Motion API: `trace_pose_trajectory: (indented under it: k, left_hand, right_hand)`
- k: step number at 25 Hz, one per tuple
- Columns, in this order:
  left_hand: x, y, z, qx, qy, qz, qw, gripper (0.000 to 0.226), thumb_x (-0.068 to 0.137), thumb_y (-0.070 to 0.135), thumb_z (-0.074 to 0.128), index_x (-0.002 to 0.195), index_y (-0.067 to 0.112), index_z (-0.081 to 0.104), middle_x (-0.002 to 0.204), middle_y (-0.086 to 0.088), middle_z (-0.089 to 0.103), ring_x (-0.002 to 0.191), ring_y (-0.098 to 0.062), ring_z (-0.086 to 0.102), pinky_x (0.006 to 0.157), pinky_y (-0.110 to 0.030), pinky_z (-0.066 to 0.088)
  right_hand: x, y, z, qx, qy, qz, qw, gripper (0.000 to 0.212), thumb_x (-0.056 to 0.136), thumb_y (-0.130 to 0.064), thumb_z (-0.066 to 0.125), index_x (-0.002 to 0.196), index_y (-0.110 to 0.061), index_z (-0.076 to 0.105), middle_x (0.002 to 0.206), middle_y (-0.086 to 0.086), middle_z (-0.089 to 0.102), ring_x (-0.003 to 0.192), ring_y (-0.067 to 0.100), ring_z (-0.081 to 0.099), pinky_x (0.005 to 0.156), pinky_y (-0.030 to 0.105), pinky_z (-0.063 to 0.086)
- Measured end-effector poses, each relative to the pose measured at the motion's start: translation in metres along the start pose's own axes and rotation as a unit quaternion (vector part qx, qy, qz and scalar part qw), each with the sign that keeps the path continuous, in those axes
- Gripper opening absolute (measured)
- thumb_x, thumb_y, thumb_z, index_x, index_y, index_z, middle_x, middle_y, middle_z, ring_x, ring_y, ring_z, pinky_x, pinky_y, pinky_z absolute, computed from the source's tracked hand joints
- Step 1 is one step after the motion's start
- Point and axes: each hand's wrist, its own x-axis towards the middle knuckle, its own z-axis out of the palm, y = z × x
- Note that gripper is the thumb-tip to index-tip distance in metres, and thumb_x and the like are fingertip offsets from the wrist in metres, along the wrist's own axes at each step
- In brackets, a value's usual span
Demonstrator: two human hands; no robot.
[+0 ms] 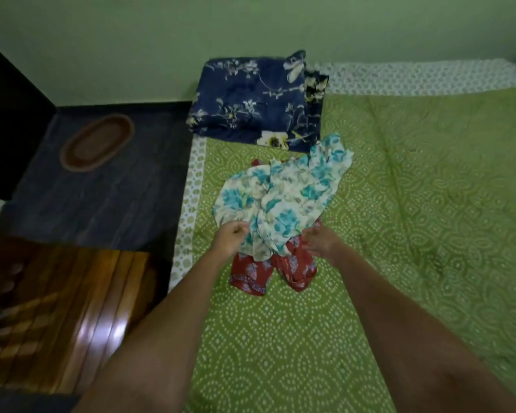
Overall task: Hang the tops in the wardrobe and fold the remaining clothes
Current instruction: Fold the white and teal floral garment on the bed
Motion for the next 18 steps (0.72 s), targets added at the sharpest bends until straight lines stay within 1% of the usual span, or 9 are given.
trace_pose_trajectory:
  k: [3,5,8,9,11,13,14,16,18]
  left_hand:
    - [0.071,-0.029,0.033,-0.012,-0.018,0.000,1.000,0.041,0.098,0.010,0.049,0.139,0.007,0.043,0.146,-0.011,0.042,0.121,-0.033,0.053,0.096,-0.045,0.049]
    - [0.118,-0.040,0.053,-0.044,-0.036,-0.021,0.998,0.060,0.096,0.004,0.051,0.149,0.013,0.025,0.156,-0.005,0.021,0.124,-0.035,0.050,0.089,-0.043,0.053]
    - [0.170,-0.035,0.078,-0.045,-0.069,-0.033,0.996,0.082,0.092,-0.002,0.056,0.153,0.021,0.007,0.159,-0.003,0.006,0.130,-0.031,0.042,0.093,-0.035,0.050]
    - [0.182,-0.031,0.086,-0.007,-0.067,-0.018,0.998,0.081,0.092,0.002,0.059,0.153,0.019,0.008,0.157,-0.004,0.013,0.132,-0.029,0.040,0.096,-0.031,0.045]
    - [0.197,-0.026,0.096,0.061,-0.028,0.015,0.998,0.069,0.090,0.013,0.064,0.148,0.012,0.026,0.148,-0.008,0.036,0.129,-0.028,0.045,0.091,-0.028,0.044]
    - [0.200,-0.024,0.097,0.067,0.032,0.038,0.996,0.055,0.085,0.021,0.071,0.133,0.006,0.047,0.130,-0.009,0.055,0.116,-0.027,0.056,0.087,-0.031,0.047]
    - [0.193,-0.025,0.094,0.063,0.049,0.054,0.995,0.049,0.085,0.024,0.071,0.126,0.005,0.053,0.123,-0.009,0.060,0.109,-0.027,0.059,0.084,-0.032,0.048]
    - [0.171,-0.034,0.086,0.054,0.044,0.084,0.994,0.043,0.088,0.029,0.067,0.121,0.003,0.059,0.117,-0.011,0.064,0.103,-0.029,0.062,0.081,-0.033,0.052]
    - [0.141,-0.062,0.075,0.126,-0.008,0.107,0.986,0.044,0.092,0.030,0.061,0.128,0.004,0.055,0.124,-0.010,0.060,0.109,-0.028,0.059,0.087,-0.031,0.048]
  right_hand:
    - [0.068,0.021,0.020,0.022,0.019,0.035,0.999,0.034,0.092,-0.007,0.057,0.124,0.003,0.056,0.125,0.021,0.059,0.102,0.029,0.060,0.096,0.034,0.046]
    - [0.116,0.033,0.030,0.107,0.039,0.066,0.991,0.025,0.090,-0.001,0.059,0.114,0.005,0.059,0.115,0.022,0.063,0.102,0.030,0.062,0.097,0.035,0.048]
    - [0.169,0.040,0.039,0.213,0.082,0.089,0.970,0.023,0.089,-0.006,0.063,0.109,0.005,0.060,0.083,0.008,0.064,0.077,0.019,0.063,0.068,0.023,0.055]
    - [0.182,0.040,0.041,0.238,0.094,0.090,0.962,0.021,0.089,-0.011,0.065,0.105,0.001,0.060,0.079,0.006,0.063,0.071,0.016,0.062,0.060,0.021,0.055]
    - [0.198,0.039,0.045,0.285,0.133,0.084,0.946,0.016,0.087,-0.019,0.068,0.091,-0.009,0.056,0.084,0.008,0.063,0.069,0.018,0.062,0.067,0.028,0.058]
    - [0.204,0.040,0.047,0.236,0.177,0.065,0.953,0.017,0.089,-0.024,0.065,0.084,-0.011,0.056,0.091,0.013,0.063,0.072,0.021,0.060,0.075,0.035,0.056]
    - [0.201,0.042,0.048,0.190,0.185,0.057,0.962,0.015,0.090,-0.023,0.064,0.088,-0.008,0.060,0.091,0.014,0.064,0.071,0.021,0.058,0.071,0.033,0.054]
    - [0.183,0.050,0.050,0.141,0.156,0.042,0.977,0.015,0.089,-0.017,0.064,0.097,-0.005,0.066,0.081,0.010,0.062,0.059,0.017,0.053,0.051,0.022,0.046]
    - [0.155,0.065,0.053,0.107,0.078,0.053,0.990,0.010,0.084,-0.015,0.069,0.082,-0.005,0.066,0.067,0.008,0.059,0.045,0.012,0.046,0.040,0.020,0.039]
